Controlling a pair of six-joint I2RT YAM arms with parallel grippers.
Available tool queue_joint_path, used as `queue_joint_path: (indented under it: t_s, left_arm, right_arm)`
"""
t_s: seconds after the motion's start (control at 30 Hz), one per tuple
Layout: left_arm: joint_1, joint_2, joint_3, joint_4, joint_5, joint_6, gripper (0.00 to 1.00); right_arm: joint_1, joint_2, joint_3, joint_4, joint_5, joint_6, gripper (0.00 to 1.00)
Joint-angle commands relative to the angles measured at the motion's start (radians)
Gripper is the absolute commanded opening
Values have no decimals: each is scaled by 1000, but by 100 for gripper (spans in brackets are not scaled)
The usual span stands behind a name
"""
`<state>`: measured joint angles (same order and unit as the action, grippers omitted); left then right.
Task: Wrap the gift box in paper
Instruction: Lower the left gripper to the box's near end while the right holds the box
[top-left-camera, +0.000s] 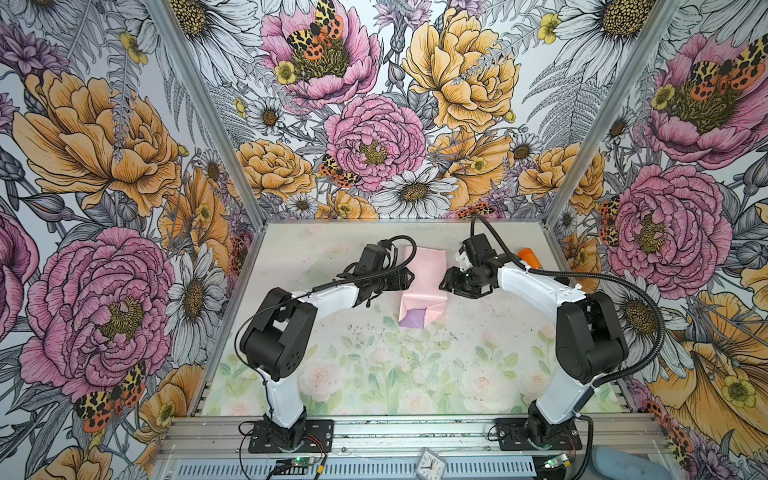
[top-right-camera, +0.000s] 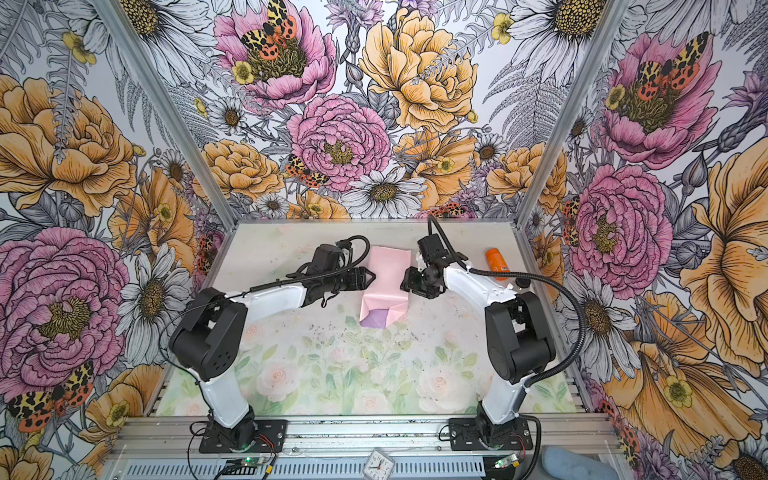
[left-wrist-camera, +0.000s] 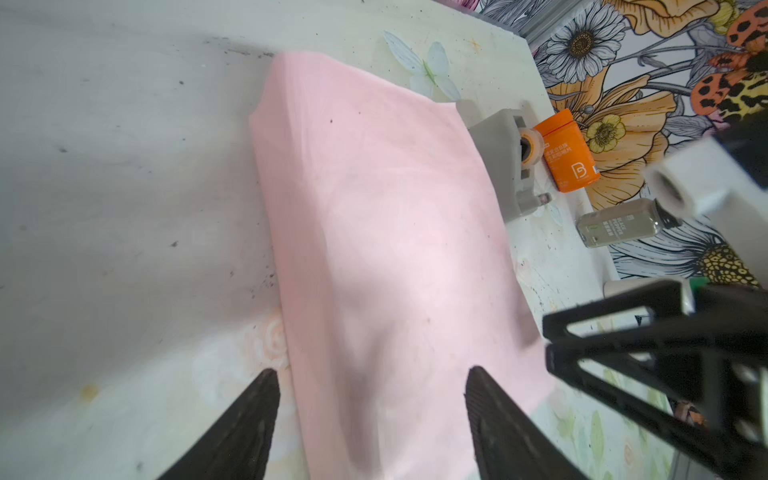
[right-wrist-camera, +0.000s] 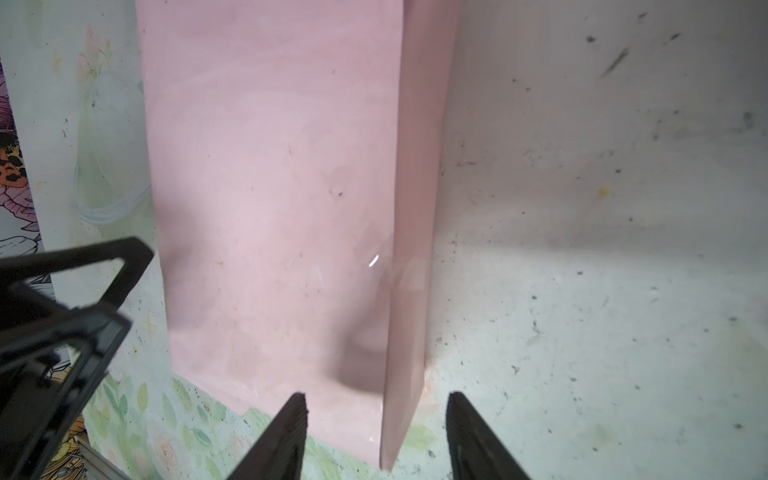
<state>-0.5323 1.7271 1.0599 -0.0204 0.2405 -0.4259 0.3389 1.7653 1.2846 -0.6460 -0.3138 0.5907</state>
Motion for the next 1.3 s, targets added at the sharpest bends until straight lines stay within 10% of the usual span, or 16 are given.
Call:
queue_joint_path:
  t_s: [0.0,0.43,0.57,1.27]
  left_arm:
    - [-44,-127,-110,16,-92,68,71]
    - [-207,-60,-246,140,-343,27,69]
    - [-224,-30,-241,169,-402,36,54]
    - [-252,127,-182,190,-520,45,36]
  right_arm:
    - [-1,53,55,9,30,-23,55]
    - [0,72,6,11,52,-46,50]
    - [3,71,4,11,50,-51,50]
    - [22,39,18,11,43,-43,53]
